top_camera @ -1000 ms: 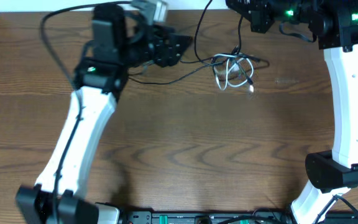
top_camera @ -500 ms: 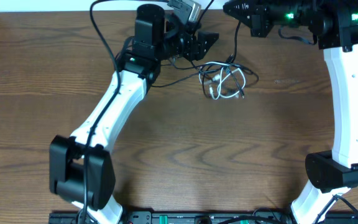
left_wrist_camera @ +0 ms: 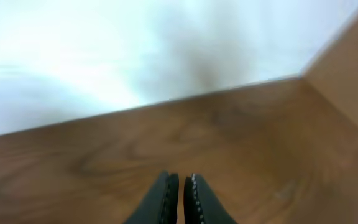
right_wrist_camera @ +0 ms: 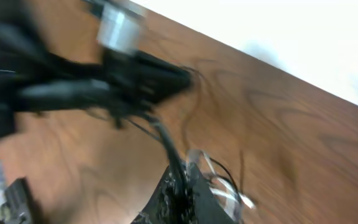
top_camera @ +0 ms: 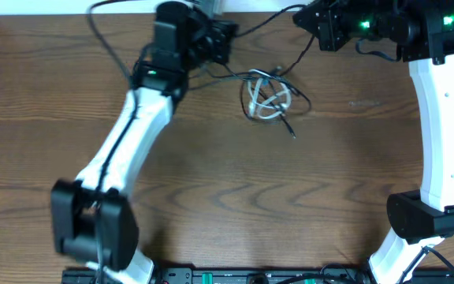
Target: Untangle cables
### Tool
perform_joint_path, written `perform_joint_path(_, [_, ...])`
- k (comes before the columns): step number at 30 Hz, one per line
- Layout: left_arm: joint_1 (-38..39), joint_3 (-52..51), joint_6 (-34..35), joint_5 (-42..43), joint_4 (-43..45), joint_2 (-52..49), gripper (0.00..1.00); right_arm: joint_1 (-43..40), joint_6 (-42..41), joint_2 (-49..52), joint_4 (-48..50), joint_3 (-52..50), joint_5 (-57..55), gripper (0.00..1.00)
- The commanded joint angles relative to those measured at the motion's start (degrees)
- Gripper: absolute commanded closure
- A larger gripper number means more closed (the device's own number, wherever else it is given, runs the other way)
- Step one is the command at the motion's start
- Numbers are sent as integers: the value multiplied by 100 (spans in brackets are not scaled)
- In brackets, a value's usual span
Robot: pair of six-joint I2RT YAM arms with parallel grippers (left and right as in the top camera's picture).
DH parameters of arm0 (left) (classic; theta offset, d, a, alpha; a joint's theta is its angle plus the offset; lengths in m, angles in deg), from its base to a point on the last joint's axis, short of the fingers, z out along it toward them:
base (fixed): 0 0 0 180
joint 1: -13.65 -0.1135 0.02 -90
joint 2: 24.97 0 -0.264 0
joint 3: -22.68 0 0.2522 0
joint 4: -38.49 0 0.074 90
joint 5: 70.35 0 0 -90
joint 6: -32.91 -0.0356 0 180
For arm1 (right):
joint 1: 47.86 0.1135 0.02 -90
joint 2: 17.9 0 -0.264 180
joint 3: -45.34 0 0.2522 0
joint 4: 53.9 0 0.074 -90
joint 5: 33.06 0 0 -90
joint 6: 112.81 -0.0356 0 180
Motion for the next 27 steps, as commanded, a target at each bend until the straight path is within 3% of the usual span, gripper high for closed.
perform_joint_path(1, [-179,111,28,-1449,-293,804,93,-138,-229,-24,2,-85,-446,99])
perform_joint_path(6, [-313,111,-356,-2389,-887,1523,92,-313,-490,-24,7,-286,-702,99])
perform_joint_path(15, [-566,111,-555,-2616,-1322,2037,93,-544,-979,-17,105,-782,-2494,99])
perform_joint_path(19, [-686,111,-555,-2612,-1353,2090,93,-750,-1036,-7,334,-1250,-2708,99])
perform_joint_path(22, [-710,111,-546,-2605,-1390,2116,92,-911,-949,17,535,-1606,-2326,99])
perform_joint_path(26, [-699,111,-507,-2033,-1386,2116,92,-892,151,20,750,-1917,-442,99])
perform_joint_path(27, [-699,111,-387,-1845,-1381,2116,93,-846,387,20,758,-1941,-35,93])
